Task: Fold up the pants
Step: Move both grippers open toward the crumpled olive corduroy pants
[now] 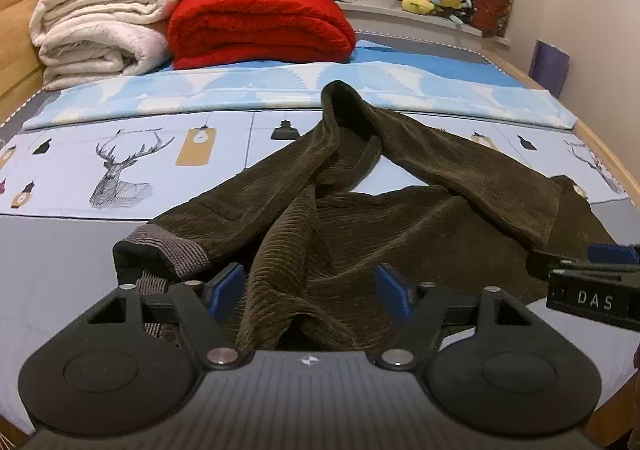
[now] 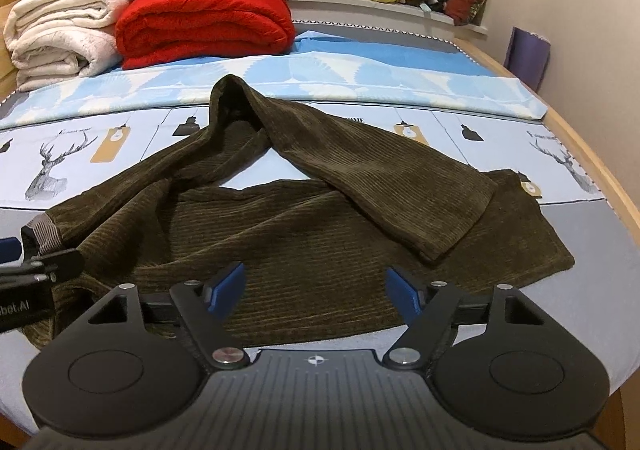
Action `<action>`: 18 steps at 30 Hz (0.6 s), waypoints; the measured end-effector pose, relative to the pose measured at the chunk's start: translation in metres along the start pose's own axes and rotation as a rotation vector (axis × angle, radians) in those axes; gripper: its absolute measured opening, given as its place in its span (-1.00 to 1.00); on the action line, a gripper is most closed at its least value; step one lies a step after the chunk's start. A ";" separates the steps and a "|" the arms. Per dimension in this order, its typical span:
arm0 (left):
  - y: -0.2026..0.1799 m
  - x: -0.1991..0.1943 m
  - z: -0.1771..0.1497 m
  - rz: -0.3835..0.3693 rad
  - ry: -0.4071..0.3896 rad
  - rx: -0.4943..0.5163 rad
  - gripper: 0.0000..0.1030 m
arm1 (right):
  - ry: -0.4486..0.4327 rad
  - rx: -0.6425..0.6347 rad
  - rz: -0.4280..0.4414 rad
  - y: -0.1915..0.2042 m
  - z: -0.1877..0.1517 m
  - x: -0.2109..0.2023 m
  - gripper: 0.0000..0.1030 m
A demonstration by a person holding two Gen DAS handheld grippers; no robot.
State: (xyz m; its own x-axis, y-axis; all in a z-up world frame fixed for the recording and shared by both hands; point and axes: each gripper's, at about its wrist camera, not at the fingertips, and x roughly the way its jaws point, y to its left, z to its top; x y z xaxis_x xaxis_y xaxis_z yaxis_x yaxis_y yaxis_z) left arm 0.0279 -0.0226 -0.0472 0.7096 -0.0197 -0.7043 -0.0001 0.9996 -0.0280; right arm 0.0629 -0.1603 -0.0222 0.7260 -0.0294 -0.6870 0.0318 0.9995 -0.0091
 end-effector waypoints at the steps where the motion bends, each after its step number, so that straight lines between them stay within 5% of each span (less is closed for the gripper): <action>1: 0.002 0.000 0.000 -0.001 0.002 -0.007 0.37 | 0.000 0.000 -0.001 0.001 0.000 0.003 0.47; 18: 0.005 0.002 0.001 -0.030 0.011 -0.007 0.23 | 0.007 -0.012 -0.019 0.011 0.000 0.026 0.48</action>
State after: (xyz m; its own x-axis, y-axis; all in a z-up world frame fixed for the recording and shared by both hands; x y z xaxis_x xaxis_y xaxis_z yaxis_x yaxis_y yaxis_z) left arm 0.0304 -0.0176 -0.0478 0.7018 -0.0498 -0.7106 0.0159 0.9984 -0.0542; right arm 0.0820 -0.1500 -0.0403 0.7207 -0.0479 -0.6916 0.0367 0.9988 -0.0309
